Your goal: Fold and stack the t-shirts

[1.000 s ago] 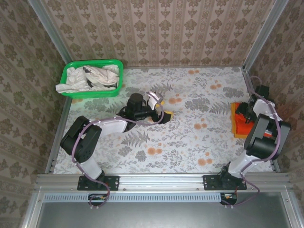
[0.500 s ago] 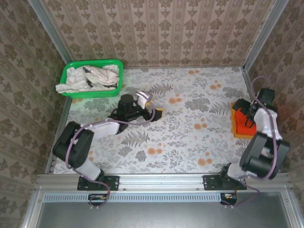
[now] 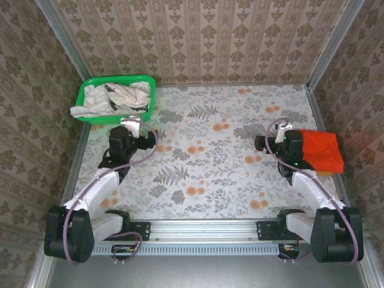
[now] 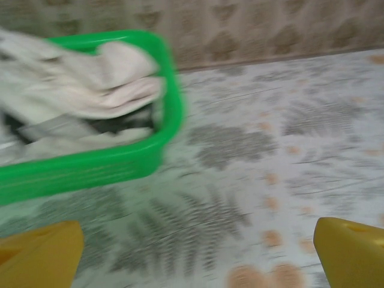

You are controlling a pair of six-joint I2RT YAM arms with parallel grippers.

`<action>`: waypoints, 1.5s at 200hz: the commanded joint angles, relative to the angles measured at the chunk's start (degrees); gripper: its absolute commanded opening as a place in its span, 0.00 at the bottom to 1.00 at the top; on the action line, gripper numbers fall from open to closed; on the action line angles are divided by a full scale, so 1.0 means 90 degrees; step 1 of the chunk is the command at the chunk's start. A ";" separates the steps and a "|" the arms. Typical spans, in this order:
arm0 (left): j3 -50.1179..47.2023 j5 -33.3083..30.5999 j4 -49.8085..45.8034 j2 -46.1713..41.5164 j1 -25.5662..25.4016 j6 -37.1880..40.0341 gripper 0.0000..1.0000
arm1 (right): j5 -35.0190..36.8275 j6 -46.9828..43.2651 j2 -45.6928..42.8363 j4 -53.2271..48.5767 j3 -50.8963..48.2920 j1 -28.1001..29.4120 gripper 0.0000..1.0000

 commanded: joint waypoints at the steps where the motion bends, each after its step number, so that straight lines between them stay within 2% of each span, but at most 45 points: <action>1: -0.0476 -0.1132 -0.0024 -0.0131 0.0466 0.0529 1.00 | 0.0621 -0.0208 0.0557 0.2017 -0.0304 0.0106 1.00; 17: -0.0809 -0.0647 0.0591 0.0092 0.1061 0.0480 1.00 | 0.0771 -0.0162 0.0986 0.2814 -0.0491 0.0111 1.00; 30: -0.1119 -0.0084 0.1486 0.0366 0.1480 0.0424 1.00 | 0.0737 -0.0244 0.1194 0.2988 -0.0489 0.0130 1.00; 40: -0.1256 0.0097 0.2071 0.0629 0.1664 0.0418 1.00 | 0.0715 -0.0280 0.1382 0.3215 -0.0514 0.0121 1.00; 55: -0.1210 0.0330 0.2619 0.1086 0.1822 0.0423 1.00 | 0.0669 -0.0332 0.1665 0.3502 -0.0528 0.0123 1.00; 69: -0.0979 0.0663 0.2573 0.1499 0.1993 0.0205 1.00 | 0.0612 -0.0378 0.1980 0.3702 -0.0501 0.0130 1.00; 82: -0.0899 0.0905 0.2721 0.1712 0.2026 0.0049 1.00 | 0.0588 -0.0386 0.2207 0.3867 -0.0472 0.0134 1.00; 94: -0.0967 0.0990 0.3288 0.1939 0.1972 -0.0044 1.00 | 0.0496 -0.0407 0.2429 0.4080 -0.0486 0.0130 1.00; 107: -0.0824 0.0794 0.3289 0.2322 0.1775 0.0097 1.00 | 0.0489 -0.0456 0.2677 0.4416 -0.0519 0.0159 1.00; 115: -0.0811 0.0758 0.3564 0.2620 0.1607 0.0312 1.00 | 0.0491 -0.0474 0.2577 0.4122 -0.0460 0.0170 1.00; 128: -0.0866 0.0285 0.3975 0.2958 0.1327 0.0567 1.00 | 0.0500 -0.0482 0.2635 0.4114 -0.0392 0.0176 1.00; 136: -0.0750 0.0235 0.3543 0.2859 0.1331 0.0475 1.00 | 0.0537 -0.0462 0.2600 0.3941 -0.0351 0.0169 1.00; 144: -0.0798 0.0162 0.3786 0.2922 0.1344 0.0450 1.00 | 0.0540 -0.0452 0.2641 0.4026 -0.0360 0.0169 1.00; 300: -0.0782 0.0069 0.3677 0.2887 0.1302 0.0451 1.00 | 0.0545 -0.0452 0.2623 0.3971 -0.0350 0.0170 1.00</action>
